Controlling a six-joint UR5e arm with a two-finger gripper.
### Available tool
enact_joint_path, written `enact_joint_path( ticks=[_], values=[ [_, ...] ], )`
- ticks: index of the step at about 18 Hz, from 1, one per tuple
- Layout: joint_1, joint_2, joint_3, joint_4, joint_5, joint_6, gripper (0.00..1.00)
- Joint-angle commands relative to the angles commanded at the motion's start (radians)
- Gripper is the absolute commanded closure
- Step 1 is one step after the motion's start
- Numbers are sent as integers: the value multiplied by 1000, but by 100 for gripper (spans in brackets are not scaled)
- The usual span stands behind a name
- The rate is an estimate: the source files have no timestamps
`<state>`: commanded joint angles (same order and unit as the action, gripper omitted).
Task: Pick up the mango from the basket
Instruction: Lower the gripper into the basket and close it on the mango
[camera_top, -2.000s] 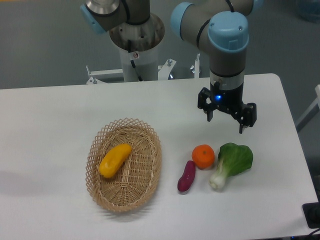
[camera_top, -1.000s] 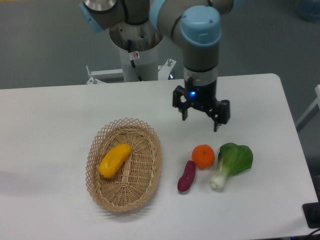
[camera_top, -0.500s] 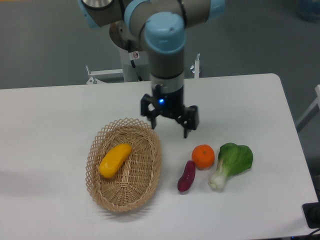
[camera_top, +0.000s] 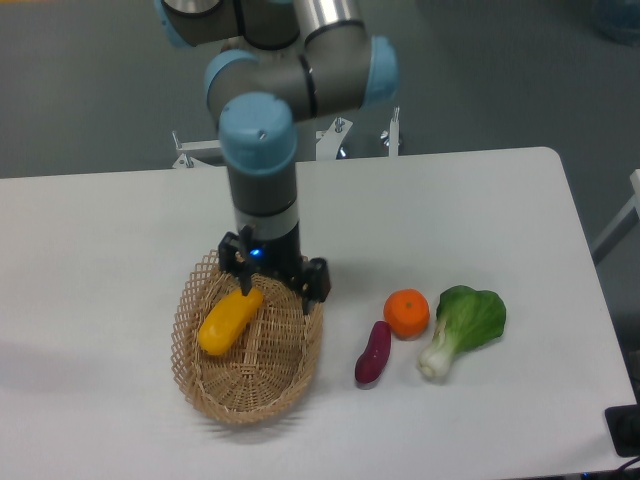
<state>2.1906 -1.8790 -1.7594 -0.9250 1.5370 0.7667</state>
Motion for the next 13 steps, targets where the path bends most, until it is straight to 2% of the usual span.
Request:
enact_joint_path(
  ticks=[5,13],
  values=[
    [-38,-60,-11,-2,3,40,0],
    [-64,-98,-31,2,37,52,0]
  ],
)
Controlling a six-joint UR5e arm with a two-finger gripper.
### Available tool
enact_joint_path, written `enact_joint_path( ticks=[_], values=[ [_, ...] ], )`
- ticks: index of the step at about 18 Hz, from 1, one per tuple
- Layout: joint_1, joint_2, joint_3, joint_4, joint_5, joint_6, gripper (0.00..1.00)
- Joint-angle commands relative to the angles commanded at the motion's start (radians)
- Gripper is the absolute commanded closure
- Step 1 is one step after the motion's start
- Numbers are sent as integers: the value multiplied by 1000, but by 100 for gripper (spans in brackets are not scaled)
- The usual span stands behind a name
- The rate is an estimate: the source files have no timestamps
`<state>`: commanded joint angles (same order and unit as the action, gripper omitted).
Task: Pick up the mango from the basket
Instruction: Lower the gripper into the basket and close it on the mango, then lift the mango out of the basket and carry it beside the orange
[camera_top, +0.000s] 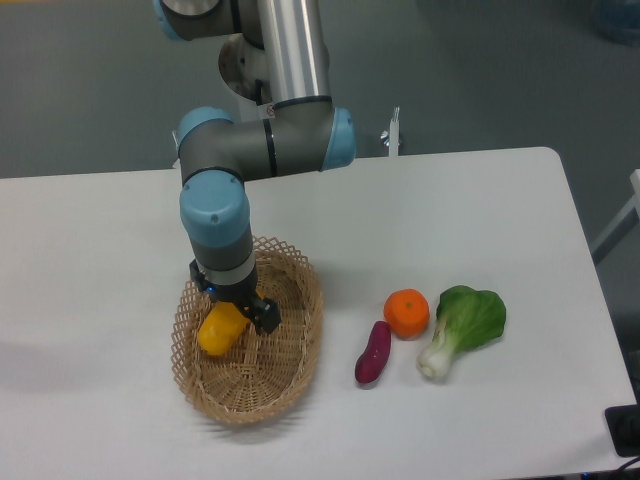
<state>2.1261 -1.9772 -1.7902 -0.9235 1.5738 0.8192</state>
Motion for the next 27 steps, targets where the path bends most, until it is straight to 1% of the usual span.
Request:
enact_joint_path(
  ticks=[7,8,9,10,11,14,16,18,21,25,27],
  values=[
    [-5,-23,-2,46,9,-11,0],
    [-6,-23,-3,46,9,-11,6],
    [-6,-23,-3,46,9,-12,16],
    [-6,-23,-2,46,9,-11,27],
    [-6,-22,-2,49,9,-9,36],
    [-6,-20,-2,51,8,-6,50],
    [-6,-20,-2,49,8,-5,55],
    [-6,-20,-2,49,8,-5,60],
    [-6,-20,0,49,8,-3,64],
    [-5,-9,3,48,6,2,64],
    [-3,11,17,43,6,8,64]
  ],
)
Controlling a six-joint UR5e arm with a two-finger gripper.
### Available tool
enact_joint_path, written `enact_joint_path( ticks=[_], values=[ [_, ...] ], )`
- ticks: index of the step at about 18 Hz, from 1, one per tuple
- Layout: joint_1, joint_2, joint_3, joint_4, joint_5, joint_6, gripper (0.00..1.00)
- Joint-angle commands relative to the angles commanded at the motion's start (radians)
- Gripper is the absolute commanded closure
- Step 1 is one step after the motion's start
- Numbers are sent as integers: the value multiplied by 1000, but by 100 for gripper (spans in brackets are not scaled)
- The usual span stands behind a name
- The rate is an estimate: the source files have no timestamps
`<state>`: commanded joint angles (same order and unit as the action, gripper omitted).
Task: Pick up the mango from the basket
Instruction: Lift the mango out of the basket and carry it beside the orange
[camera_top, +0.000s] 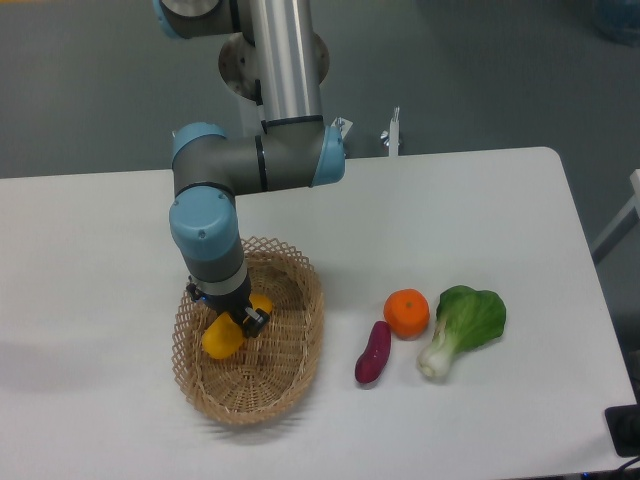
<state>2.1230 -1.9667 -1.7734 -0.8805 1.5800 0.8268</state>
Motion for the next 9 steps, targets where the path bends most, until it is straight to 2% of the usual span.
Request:
enact_joint_path(
  ticks=[4,9],
  values=[
    [58,74,8,-18,-8,81,64],
    [162,115,34,-80,-18,140,64]
  ],
)
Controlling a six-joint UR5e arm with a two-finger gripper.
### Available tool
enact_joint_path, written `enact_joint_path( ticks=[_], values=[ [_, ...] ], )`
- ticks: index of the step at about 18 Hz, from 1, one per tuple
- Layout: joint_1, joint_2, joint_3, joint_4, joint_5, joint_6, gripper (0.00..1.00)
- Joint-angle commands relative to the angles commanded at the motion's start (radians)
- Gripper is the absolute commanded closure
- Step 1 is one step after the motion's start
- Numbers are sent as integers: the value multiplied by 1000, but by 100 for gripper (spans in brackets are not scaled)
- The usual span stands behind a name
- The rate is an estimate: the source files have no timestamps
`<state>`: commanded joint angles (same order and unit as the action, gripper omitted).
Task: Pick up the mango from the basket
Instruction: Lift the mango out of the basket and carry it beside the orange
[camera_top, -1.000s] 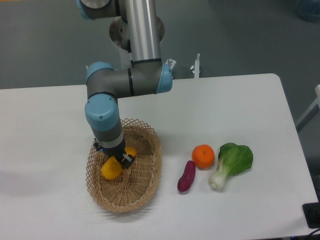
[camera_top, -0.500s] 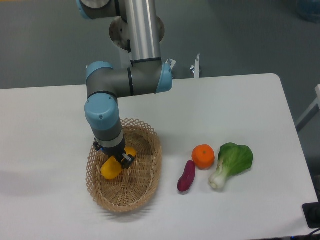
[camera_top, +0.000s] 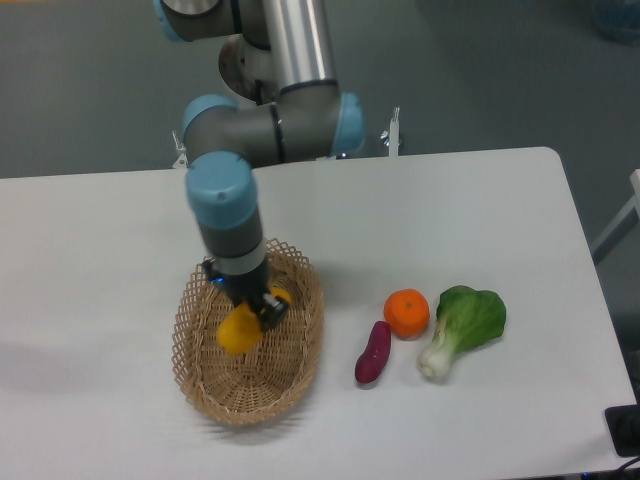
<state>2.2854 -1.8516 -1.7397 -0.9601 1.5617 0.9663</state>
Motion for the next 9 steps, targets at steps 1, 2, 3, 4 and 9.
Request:
enact_joint_path(
  ticks=[1,2,3,4,9],
  values=[
    [26,2,21,-17,-15,8,64],
    [54,3,49,-44,-28,17,64],
    [77,2,78,-80,-31,29,64],
    [100,2,106,-119,-31,54,64],
    [232,9,155,-225,-37,205,63]
  ],
)
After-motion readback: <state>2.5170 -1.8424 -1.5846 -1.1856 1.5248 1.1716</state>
